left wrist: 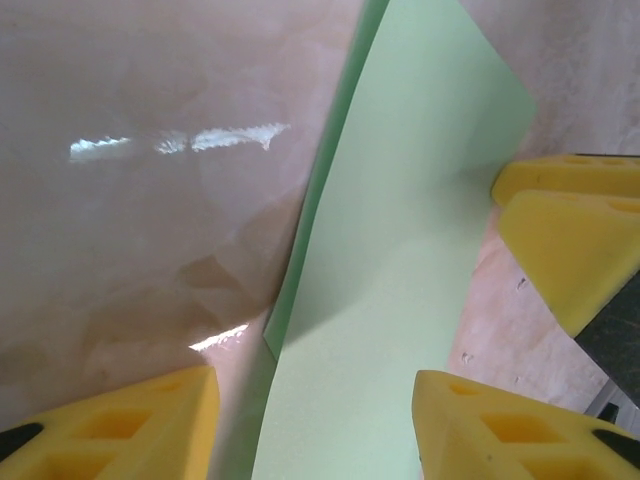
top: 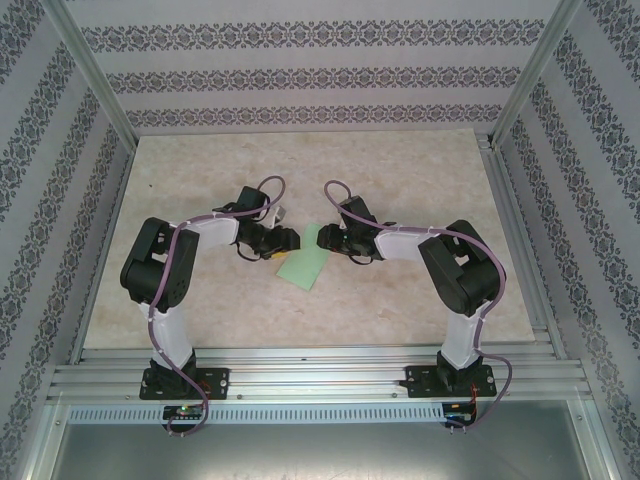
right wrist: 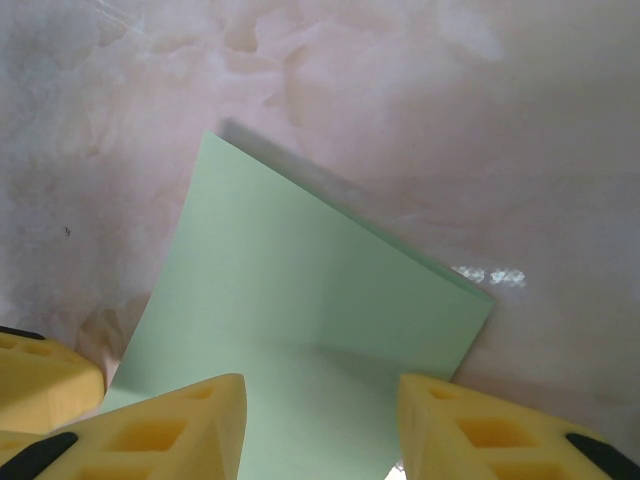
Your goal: Fold a paper plane with a square sheet of paper (fold left side to right side)
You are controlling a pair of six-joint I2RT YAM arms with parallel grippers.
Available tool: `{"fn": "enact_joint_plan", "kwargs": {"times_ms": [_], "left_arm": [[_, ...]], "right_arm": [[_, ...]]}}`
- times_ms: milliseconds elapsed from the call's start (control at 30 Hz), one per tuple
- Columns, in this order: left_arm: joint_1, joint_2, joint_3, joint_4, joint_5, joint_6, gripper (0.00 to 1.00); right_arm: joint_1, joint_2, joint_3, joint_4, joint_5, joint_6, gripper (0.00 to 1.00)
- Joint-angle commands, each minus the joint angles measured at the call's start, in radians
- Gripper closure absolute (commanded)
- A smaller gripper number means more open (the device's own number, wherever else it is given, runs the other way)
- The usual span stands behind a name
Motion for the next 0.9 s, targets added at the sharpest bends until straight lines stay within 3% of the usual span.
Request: {"fn": "enact_joint_plan", "kwargs": {"times_ms": [0, 200, 367, 533, 700, 867], "left_arm": [[-0.023, -0.019, -0.014, -0.012, 0.052, 0.024, 0.47], [-0.029, -0.035, -0.015, -0.026, 0.053, 0.028, 0.54], [-0.032, -0.055, -0.023, -0.002, 0.058, 0.006, 0.72], [-0.035, -0.088, -0.039, 0.026, 0.056, -0.029, 0.85], [-0.044, -0.113, -0.053, 0.044, 0.057, -0.066, 0.91], [-0.054, -0.124, -0.065, 0.057, 0.057, -0.105, 0.93]], "right_arm": [[-0.004, 0.011, 0.015, -0.004, -0.010, -0.017, 0.56], [-0.005, 0.009, 0.015, -0.003, -0.009, -0.018, 0.56], [-0.006, -0.032, 0.002, 0.003, 0.002, -0.031, 0.56], [0.003, -0.167, -0.062, 0.025, 0.021, -0.107, 0.55], [0.070, -0.333, -0.172, 0.036, 0.074, -0.216, 0.47], [0.210, -0.445, -0.291, 0.080, 0.172, -0.318, 0.40]]}}
